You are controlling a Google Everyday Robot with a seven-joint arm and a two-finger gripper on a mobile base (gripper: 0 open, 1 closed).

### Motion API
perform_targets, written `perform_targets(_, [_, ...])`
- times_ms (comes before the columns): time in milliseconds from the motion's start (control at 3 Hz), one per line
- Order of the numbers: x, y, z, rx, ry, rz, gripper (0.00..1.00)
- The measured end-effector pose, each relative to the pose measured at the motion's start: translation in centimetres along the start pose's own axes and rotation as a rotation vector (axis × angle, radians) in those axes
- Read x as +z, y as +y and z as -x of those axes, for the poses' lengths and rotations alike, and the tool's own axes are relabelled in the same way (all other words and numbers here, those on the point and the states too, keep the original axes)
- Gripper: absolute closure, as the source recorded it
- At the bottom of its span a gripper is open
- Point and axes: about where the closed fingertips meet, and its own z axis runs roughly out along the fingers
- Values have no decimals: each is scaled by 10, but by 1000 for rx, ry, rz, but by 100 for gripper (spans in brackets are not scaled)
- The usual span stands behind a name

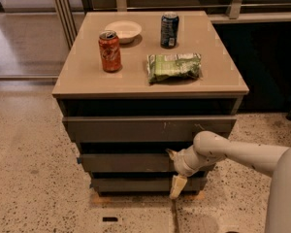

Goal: Open middle drawer

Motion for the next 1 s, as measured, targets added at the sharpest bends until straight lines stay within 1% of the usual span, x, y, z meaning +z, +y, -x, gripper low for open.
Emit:
perform_targets(667, [0,26,11,18,-6,73,0])
perform_targets(1000, [-2,47,21,25,-21,117,0])
